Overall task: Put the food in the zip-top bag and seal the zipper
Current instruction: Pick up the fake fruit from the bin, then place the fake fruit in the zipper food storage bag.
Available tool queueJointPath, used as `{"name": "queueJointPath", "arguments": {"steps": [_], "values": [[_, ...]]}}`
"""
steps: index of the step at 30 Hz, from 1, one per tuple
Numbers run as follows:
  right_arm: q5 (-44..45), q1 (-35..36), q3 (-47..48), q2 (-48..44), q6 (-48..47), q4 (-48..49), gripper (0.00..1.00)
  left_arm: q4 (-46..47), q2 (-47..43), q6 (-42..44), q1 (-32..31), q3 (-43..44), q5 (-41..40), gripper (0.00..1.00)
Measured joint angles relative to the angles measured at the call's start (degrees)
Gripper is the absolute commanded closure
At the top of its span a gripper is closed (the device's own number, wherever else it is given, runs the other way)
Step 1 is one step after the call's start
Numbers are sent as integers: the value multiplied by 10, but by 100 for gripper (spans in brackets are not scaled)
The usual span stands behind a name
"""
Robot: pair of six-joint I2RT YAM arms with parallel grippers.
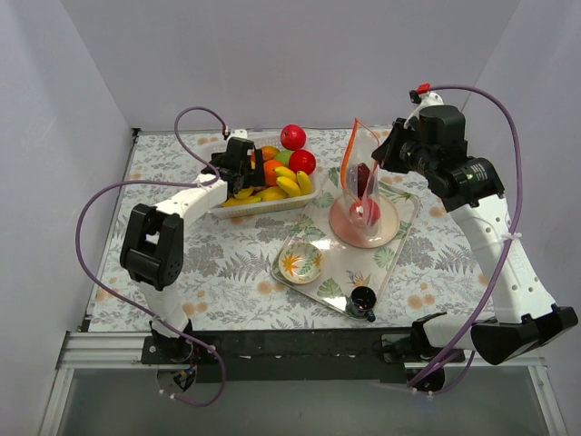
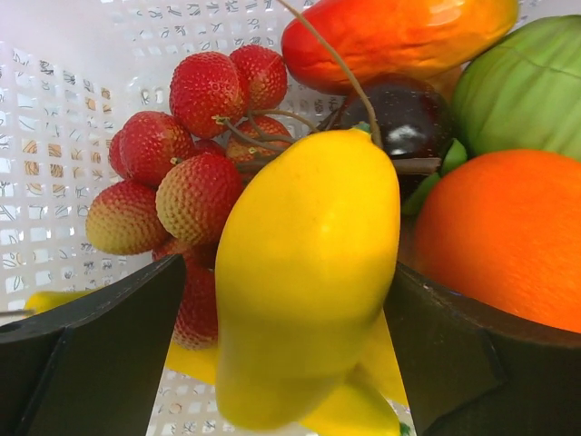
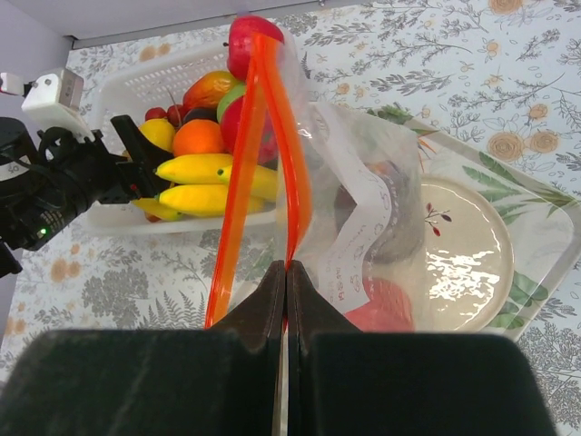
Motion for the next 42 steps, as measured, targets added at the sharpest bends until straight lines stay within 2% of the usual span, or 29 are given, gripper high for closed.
{"name": "queueJointPath", "arguments": {"steps": [2, 8, 10, 16, 20, 25, 27, 30, 34, 42], "values": [[-2, 0, 0, 0, 0, 1, 99, 4, 9, -1, 4, 0, 2, 21], [-7, 0, 0, 0, 0, 1, 99, 16, 13, -1, 10, 1, 4, 40], [-7, 1, 0, 0, 0, 1, 99, 15, 11, 0, 11, 3, 2, 50], [-8, 9, -5, 2, 0, 8, 99, -11, -18, 7, 11, 39, -7, 67], [-6, 18, -20, 9, 1, 16, 99, -33, -61, 3, 11, 69, 0, 68], [7, 36, -32, 29, 5, 24, 99, -66, -132, -25, -6, 106, 29, 63], [14, 46, -34, 35, 9, 27, 99, -75, -153, -39, -40, 127, 30, 64], [22, 57, -34, 40, 14, 28, 99, -73, -173, -72, -125, 163, 42, 64], [25, 66, -34, 46, 24, 32, 99, -54, -181, -124, -210, 167, 47, 64], [25, 77, -35, 62, 48, 43, 99, 0, -122, -200, -272, 162, 24, 66]]}}
